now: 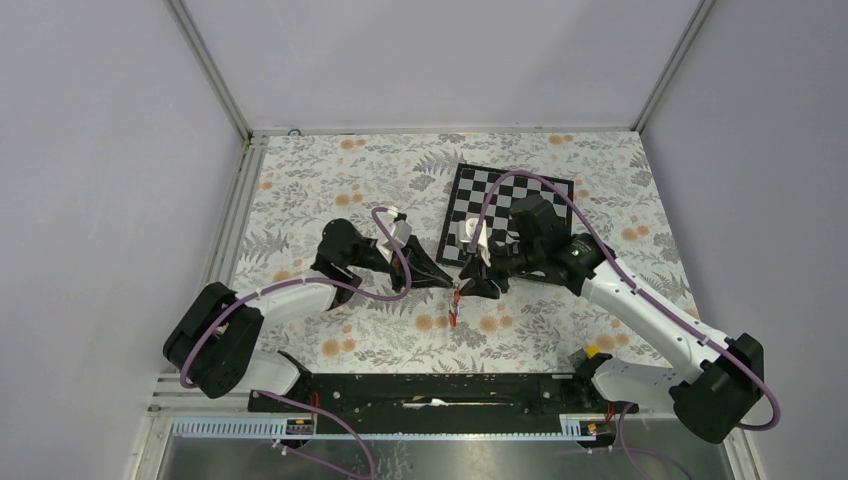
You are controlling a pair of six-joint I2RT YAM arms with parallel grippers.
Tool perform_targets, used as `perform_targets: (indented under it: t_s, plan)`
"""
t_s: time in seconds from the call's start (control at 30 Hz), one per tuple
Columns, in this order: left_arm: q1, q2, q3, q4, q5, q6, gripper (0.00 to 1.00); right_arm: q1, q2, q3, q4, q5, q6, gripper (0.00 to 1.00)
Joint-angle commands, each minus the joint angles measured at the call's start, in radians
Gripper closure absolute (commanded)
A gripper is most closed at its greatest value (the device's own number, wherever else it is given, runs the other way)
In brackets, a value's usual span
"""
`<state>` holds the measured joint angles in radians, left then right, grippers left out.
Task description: Put the keys on the keyring
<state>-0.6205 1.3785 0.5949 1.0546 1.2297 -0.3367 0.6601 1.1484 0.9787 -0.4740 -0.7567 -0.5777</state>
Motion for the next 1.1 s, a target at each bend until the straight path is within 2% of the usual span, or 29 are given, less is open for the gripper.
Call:
perform_targets:
  t_s: [0.0, 0.33, 0.67, 1.07]
  plan:
    - [0.005, -0.006, 0.006, 0.055, 0.007, 0.013, 1.00, -0.002, 0.008, 0.022, 0.043, -0.061, 0.015, 0.55]
    - [0.005, -0.002, 0.007, 0.056, -0.005, 0.013, 1.00, -0.001, 0.009, -0.003, 0.033, -0.101, 0.019, 0.67]
    - [0.005, -0.004, 0.006, 0.054, -0.019, 0.019, 1.00, -0.001, -0.017, -0.029, 0.012, -0.076, 0.000, 0.72]
    - [0.005, -0.002, 0.005, 0.050, -0.036, 0.028, 1.00, -0.001, -0.001, -0.041, 0.046, -0.132, 0.037, 0.77]
